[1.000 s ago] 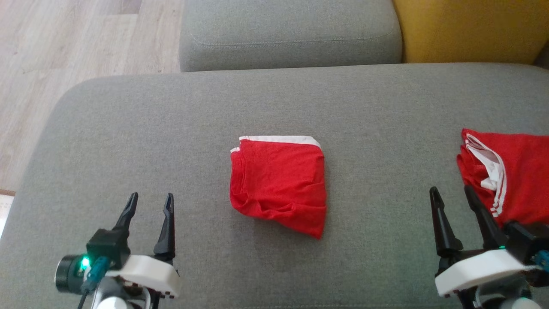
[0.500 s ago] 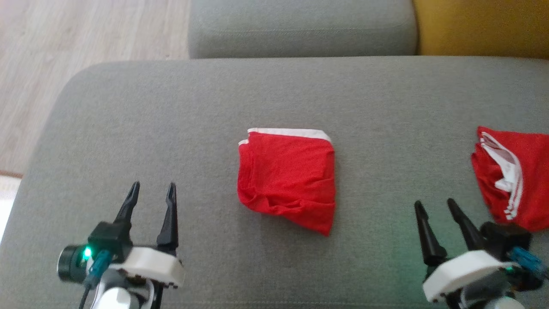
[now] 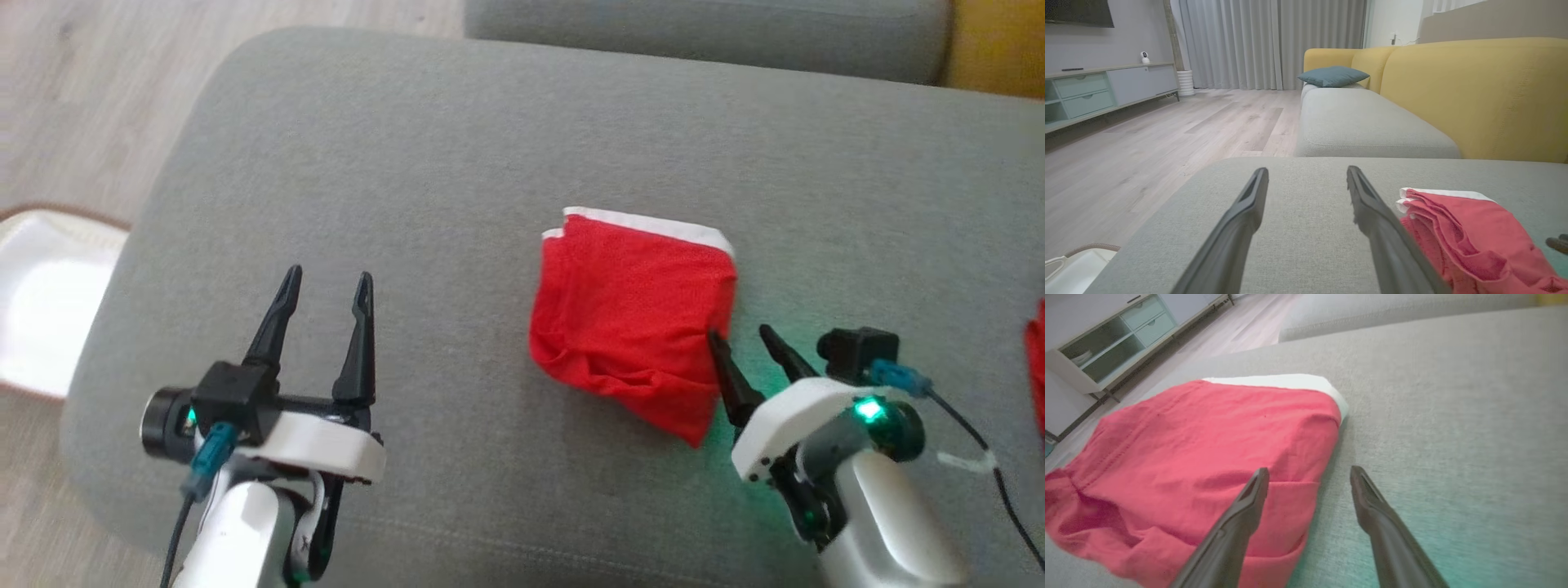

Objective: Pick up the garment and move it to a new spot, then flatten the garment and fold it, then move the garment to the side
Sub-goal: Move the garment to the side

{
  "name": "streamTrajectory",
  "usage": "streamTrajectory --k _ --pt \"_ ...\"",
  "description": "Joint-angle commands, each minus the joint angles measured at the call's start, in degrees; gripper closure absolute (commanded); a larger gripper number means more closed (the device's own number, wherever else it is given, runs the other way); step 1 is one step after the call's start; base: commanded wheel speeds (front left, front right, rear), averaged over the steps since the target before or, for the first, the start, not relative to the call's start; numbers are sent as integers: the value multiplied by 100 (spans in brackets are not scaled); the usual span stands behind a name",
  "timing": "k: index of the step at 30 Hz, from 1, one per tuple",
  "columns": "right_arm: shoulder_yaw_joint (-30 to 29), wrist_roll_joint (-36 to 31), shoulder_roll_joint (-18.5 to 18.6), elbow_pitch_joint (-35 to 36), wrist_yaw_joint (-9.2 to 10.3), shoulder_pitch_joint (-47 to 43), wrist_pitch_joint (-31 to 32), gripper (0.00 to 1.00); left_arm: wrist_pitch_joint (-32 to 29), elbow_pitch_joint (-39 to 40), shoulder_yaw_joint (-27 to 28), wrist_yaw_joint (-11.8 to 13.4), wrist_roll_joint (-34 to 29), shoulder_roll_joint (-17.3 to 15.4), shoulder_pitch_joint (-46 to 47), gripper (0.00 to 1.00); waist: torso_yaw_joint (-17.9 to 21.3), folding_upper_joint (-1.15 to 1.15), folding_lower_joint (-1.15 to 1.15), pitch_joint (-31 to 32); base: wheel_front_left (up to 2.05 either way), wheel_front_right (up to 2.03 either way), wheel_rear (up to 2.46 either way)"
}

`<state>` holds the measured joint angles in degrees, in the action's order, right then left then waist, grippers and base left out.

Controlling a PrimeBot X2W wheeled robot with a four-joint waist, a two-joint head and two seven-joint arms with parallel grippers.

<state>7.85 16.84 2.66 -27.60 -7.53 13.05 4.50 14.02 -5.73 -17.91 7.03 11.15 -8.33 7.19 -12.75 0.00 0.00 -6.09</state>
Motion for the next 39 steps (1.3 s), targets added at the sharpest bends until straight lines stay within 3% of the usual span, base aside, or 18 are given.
streamTrajectory --k 1,8,9,10,11,16,22,32,39 --pt "190 86 22 -48 4 291 -18 0 74 151 187 -14 -39 -27 296 0 -166 0 0 -98 0 0 0" --pt "622 532 22 -1291 4 720 549 0 93 77 212 -21 -70 4 301 0 -269 0 0 -106 0 0 0" --pt "736 600 22 -1367 4 757 619 29 94 83 223 -19 -72 5 292 0 -259 0 0 -107 0 0 0" --pt "824 658 22 -1420 4 793 645 80 95 92 233 -17 -75 7 282 0 -244 0 0 -110 0 0 0" --pt "896 675 22 -1454 4 830 624 100 95 101 241 -18 -74 11 272 0 -222 0 0 -113 0 0 0" --pt "983 284 43 -1368 4 975 179 100 96 157 309 -13 -112 -7 244 0 35 0 0 -95 0 0 0" --pt "1029 -37 292 -855 4 761 81 100 97 230 347 -13 -138 -23 167 0 484 0 0 -57 0 0 0" --pt "1055 -248 1374 528 4 337 662 100 97 350 323 -69 -188 16 185 0 1595 0 0 -128 0 0 0" --pt "840 -160 1990 857 4 701 1016 100 97 353 264 -158 -254 15 379 0 2008 0 0 -403 0 0 0"
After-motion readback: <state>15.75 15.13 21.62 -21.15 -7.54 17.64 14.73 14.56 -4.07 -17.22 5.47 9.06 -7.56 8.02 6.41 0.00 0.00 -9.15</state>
